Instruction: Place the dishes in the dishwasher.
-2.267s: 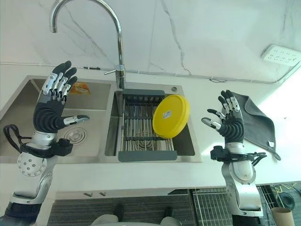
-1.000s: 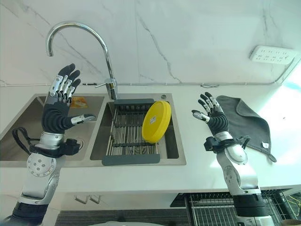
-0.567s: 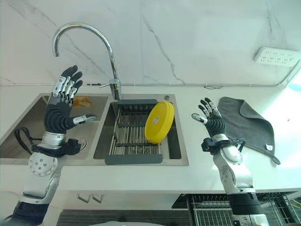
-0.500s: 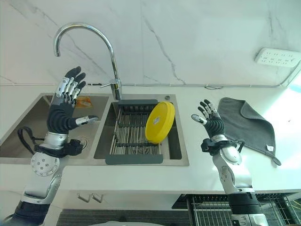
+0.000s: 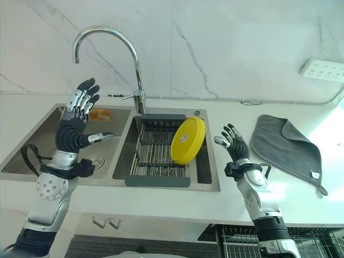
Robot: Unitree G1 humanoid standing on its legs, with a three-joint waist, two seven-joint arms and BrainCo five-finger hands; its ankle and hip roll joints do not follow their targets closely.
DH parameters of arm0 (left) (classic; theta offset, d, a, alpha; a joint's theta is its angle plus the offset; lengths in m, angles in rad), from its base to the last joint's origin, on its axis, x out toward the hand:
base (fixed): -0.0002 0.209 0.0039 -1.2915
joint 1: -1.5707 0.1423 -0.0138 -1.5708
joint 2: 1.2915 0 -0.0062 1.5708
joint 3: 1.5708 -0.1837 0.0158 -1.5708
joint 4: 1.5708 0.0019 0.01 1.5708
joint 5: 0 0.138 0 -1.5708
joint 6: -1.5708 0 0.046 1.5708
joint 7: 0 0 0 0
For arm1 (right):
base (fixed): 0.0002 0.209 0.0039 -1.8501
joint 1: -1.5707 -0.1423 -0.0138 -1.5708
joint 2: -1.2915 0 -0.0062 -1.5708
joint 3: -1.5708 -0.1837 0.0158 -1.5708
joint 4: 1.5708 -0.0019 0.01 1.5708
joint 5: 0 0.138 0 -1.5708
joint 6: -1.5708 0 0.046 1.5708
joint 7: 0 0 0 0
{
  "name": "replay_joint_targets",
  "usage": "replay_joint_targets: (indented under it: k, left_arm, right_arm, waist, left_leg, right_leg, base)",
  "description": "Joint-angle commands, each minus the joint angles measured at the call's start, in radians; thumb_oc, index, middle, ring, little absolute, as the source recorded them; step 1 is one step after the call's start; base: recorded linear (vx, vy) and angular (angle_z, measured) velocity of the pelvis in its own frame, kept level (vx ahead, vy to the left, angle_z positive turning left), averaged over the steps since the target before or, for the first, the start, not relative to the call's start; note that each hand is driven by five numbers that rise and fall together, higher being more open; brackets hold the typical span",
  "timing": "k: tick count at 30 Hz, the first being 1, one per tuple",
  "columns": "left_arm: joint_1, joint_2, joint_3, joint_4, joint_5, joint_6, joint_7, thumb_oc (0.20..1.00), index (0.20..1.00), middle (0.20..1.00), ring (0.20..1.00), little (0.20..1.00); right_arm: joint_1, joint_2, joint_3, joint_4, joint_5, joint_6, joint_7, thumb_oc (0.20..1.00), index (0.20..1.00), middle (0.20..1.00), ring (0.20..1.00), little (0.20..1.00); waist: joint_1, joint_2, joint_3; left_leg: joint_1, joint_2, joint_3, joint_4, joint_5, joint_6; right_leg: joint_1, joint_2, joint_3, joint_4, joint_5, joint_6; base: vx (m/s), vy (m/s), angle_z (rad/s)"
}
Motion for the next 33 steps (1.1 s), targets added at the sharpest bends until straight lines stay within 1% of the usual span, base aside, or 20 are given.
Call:
replay_joint_targets:
  k: [1, 6, 15, 23, 33]
  left_arm:
    - [-0.069, 0.042, 0.000, 0.012, 0.006, -0.013, 0.007, 1.000, 1.000, 1.000, 1.000, 1.000]
    - [-0.061, 0.051, 0.007, 0.010, 0.000, -0.015, 0.003, 1.000, 1.000, 1.000, 1.000, 1.000]
    - [-0.066, 0.045, 0.006, 0.005, 0.001, -0.002, 0.003, 1.000, 1.000, 1.000, 1.000, 1.000]
    - [-0.079, 0.048, -0.005, 0.007, 0.001, 0.003, 0.008, 1.000, 1.000, 1.000, 1.000, 1.000]
    - [-0.091, 0.049, -0.016, 0.011, -0.003, 0.014, 0.010, 1.000, 1.000, 1.000, 1.000, 1.000]
  right_arm:
    - [-0.089, -0.004, -0.012, -0.021, -0.028, -0.035, 0.013, 1.000, 1.000, 1.000, 1.000, 1.000]
    - [-0.089, -0.012, 0.002, -0.007, -0.053, -0.023, 0.038, 1.000, 1.000, 1.000, 1.000, 1.000]
    - [-0.092, -0.023, 0.022, 0.020, -0.049, 0.038, 0.072, 1.000, 1.000, 1.000, 1.000, 1.000]
    - [-0.113, -0.026, 0.048, 0.049, -0.056, 0.068, 0.076, 1.000, 1.000, 1.000, 1.000, 1.000]
    - [-0.146, -0.024, 0.065, 0.104, -0.021, 0.095, 0.073, 1.000, 1.000, 1.000, 1.000, 1.000]
  waist:
    - [0.021, -0.030, -0.021]
    - [0.026, -0.029, -0.019]
    - [0.033, -0.037, -0.012]
    - [0.041, -0.040, -0.010]
    - [0.051, -0.041, -0.007]
  left_leg:
    - [0.062, 0.022, 0.093, 0.008, -0.139, -0.013]
    - [0.063, 0.021, 0.092, 0.008, -0.138, -0.014]
    - [0.066, 0.019, 0.083, 0.008, -0.139, -0.015]
    - [0.068, 0.016, 0.082, 0.008, -0.139, -0.015]
    - [0.072, 0.013, 0.077, 0.008, -0.140, -0.014]
  right_leg:
    - [0.036, -0.059, -0.037, 0.001, -0.113, 0.052]
    - [0.039, -0.059, -0.041, 0.001, -0.114, 0.050]
    - [0.048, -0.056, -0.045, 0.001, -0.119, 0.048]
    - [0.051, -0.059, -0.048, 0.001, -0.118, 0.050]
    - [0.056, -0.059, -0.053, 0.001, -0.118, 0.050]
  base:
    - [0.02, 0.002, 0.06]
    - [0.01, 0.002, 0.01]
    - [0.02, 0.003, 0.05]
    - [0.00, 0.001, 0.01]
    - [0.00, 0.000, 0.00]
